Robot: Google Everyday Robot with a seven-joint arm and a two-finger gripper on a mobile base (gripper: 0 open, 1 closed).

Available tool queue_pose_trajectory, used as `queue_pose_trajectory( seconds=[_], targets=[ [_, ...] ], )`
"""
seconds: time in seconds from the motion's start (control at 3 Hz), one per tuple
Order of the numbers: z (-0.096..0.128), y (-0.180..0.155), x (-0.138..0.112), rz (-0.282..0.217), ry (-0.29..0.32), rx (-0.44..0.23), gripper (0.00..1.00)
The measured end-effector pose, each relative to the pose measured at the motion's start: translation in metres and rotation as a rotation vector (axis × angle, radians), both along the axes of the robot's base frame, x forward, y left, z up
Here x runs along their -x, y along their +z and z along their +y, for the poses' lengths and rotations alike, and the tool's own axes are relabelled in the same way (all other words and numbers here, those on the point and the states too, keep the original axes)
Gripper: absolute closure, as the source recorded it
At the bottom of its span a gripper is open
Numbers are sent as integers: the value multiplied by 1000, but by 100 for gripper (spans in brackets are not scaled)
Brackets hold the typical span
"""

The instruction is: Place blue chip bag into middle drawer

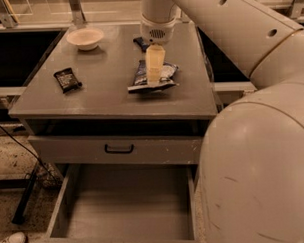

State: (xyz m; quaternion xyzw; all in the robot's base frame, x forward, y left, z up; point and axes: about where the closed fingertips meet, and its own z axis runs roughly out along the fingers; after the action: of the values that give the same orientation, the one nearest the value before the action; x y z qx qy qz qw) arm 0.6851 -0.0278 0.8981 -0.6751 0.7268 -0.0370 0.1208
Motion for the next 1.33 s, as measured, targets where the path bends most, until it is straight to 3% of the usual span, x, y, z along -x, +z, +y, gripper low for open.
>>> queue_pose_trajectory(
  seconds=[0.33, 1.0, 1.33],
  targets=[
    [0, 0, 0, -1, 0, -1, 0],
    [-32, -53, -31, 61, -76, 58, 0],
    [-32, -53, -31, 61, -76, 58, 0]
  ],
)
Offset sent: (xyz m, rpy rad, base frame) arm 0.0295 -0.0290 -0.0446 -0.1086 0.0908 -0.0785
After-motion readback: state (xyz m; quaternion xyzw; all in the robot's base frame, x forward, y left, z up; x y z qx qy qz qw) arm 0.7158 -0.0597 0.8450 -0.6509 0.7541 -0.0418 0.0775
